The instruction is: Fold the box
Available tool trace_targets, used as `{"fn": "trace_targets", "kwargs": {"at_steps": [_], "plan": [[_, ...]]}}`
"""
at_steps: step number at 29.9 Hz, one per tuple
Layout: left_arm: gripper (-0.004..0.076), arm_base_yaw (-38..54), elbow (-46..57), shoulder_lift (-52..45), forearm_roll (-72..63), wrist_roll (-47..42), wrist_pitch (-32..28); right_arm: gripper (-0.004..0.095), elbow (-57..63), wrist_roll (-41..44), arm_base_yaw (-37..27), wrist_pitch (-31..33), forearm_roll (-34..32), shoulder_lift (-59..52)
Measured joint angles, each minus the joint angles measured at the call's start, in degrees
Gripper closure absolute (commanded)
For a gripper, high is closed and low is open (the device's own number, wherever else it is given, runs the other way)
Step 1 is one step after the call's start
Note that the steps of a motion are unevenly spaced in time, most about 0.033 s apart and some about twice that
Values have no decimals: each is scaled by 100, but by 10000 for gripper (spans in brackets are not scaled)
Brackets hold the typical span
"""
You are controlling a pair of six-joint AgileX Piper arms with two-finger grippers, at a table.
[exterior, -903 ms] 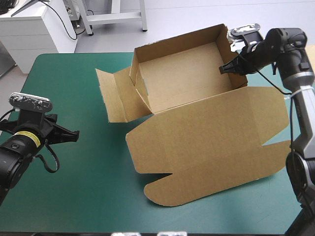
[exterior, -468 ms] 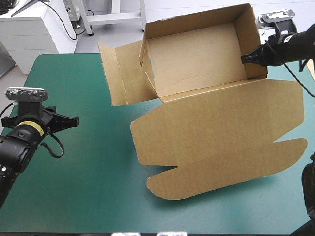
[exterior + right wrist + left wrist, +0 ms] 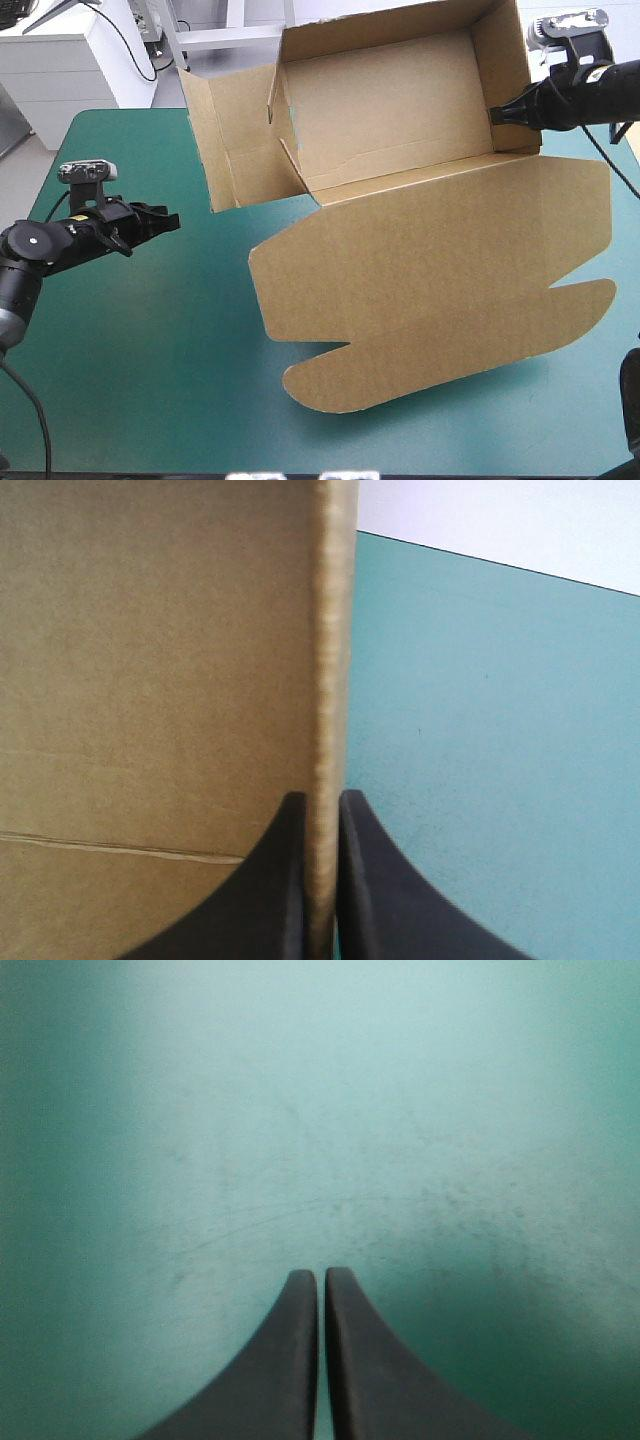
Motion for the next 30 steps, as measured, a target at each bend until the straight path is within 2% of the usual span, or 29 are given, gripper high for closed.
{"fn": "trace_targets", "kwargs": {"at_steps": [5, 11, 18, 24, 30], "plan": [[706, 314, 0, 526, -1907, 1585, 662, 929, 0, -53, 0, 0, 268, -19], [706, 378, 0, 873, -3420, 2324, 1387, 929, 0, -58, 0, 0, 294, -19], [706, 383, -103, 1067, -4307, 2616, 2024, 929, 0, -81, 52, 0, 275, -19], [712, 383, -284, 1246, -4562, 2636, 2721, 929, 0, -99, 428, 0, 208, -19], [712, 383, -322, 1261, -4622, 2623, 3015, 927, 0, -67, 711, 0, -19, -19]]}}
